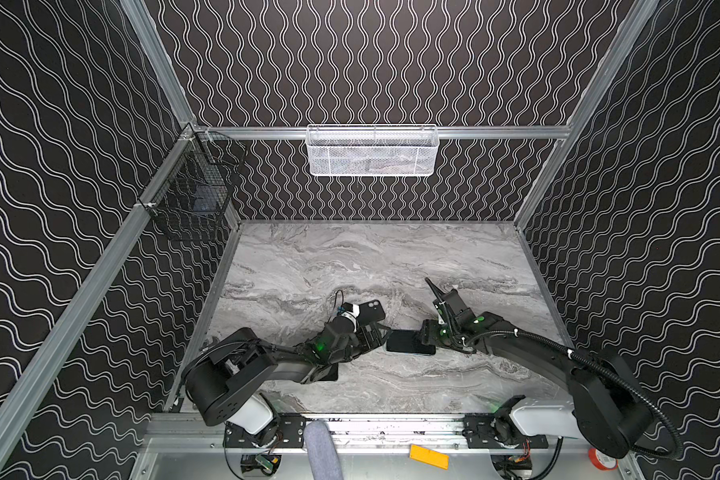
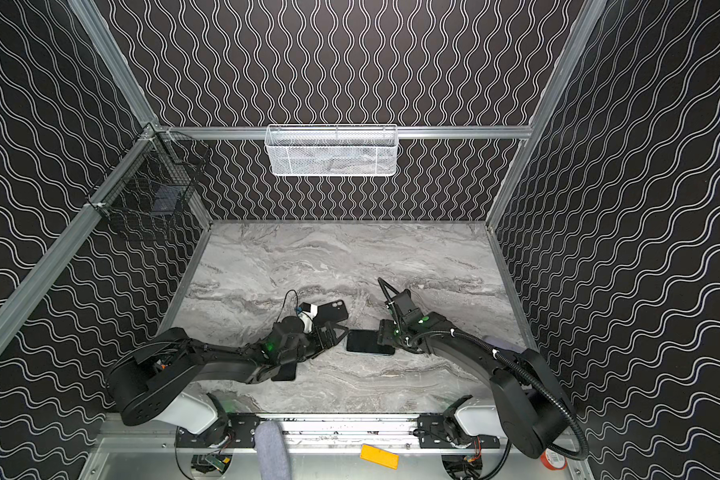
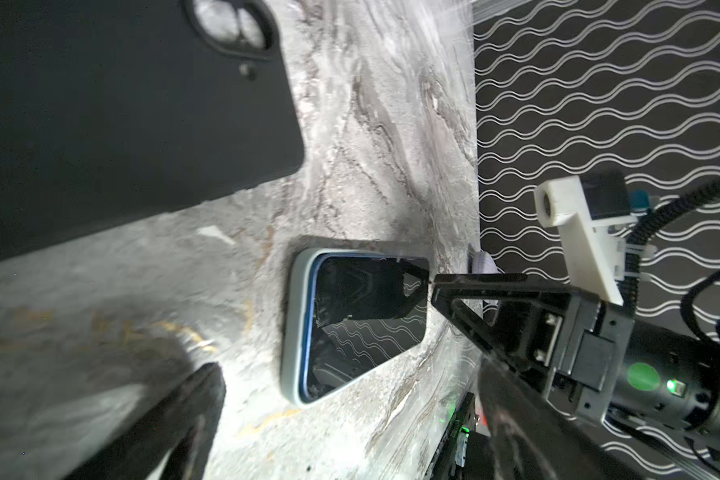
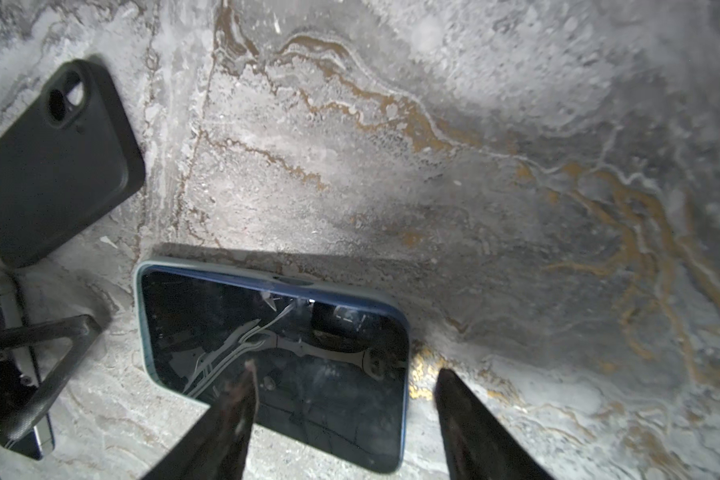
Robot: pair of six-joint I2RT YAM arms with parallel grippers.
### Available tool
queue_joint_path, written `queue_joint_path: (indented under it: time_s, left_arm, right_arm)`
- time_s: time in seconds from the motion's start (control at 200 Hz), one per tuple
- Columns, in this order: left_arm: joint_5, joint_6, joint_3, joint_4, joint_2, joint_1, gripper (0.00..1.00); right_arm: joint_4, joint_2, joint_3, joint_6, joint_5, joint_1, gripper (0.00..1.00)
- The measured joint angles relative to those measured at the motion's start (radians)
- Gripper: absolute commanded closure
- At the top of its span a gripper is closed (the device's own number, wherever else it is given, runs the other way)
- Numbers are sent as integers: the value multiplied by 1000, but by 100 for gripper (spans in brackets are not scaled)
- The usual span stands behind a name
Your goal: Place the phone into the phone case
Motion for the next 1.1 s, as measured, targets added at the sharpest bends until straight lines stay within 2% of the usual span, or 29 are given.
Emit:
queue_joint_path:
  time_s: [0.19,0.48,0.686,0.811,1.101]
  left_arm:
    - [15,20,27,-33,16,0,2]
    - [40,21,46,5,79,0,1]
    - [56,20,51,29,95,-4,1]
    - [59,19,52,41,104,-6,1]
    - [62,18,54,67,120,-8,2]
  right_arm:
    - [7,-10,-9,16,-9,-4,40]
    - [21,10,-30,23,-28,-4,43]
    - [27,19,-32,23,-31,-4,56]
    - [27,24,-32,23,-26,-3,61]
    - [27,30,-10,21,-26,-3,65]
